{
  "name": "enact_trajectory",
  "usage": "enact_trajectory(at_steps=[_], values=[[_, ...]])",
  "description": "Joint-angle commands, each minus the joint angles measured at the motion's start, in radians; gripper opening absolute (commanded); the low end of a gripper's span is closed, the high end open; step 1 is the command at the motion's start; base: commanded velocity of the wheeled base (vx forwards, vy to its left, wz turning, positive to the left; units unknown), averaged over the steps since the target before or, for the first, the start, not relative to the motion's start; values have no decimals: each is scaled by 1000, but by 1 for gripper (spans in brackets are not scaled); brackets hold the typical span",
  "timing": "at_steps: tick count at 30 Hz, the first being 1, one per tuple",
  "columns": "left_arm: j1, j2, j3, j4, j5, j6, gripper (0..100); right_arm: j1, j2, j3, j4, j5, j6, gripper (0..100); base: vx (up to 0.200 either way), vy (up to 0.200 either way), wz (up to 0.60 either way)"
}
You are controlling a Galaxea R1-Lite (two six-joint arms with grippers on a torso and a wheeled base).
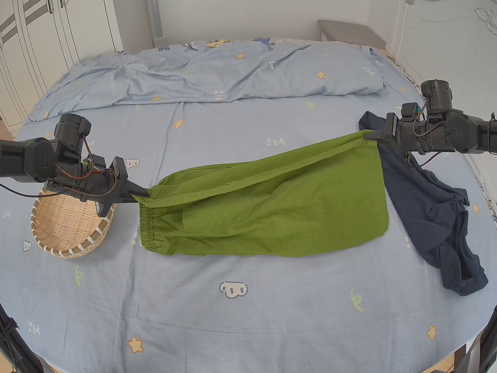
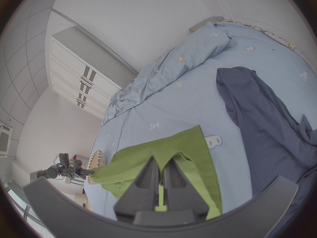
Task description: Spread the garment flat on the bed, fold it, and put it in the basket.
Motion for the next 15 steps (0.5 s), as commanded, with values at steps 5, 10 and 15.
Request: enact_trajectory(at_steps=[5, 10, 15], values=[[-3, 22, 2, 8, 8, -2, 0, 5, 37, 4, -6, 2, 0, 0, 0, 0, 0], [2, 25, -3, 3, 8, -2, 0, 1, 51, -8, -12, 2, 0, 0, 0, 0, 0], [0, 41, -9, -2, 9, -2, 0, -7, 64, -24, -13, 3, 0, 0, 0, 0, 0]])
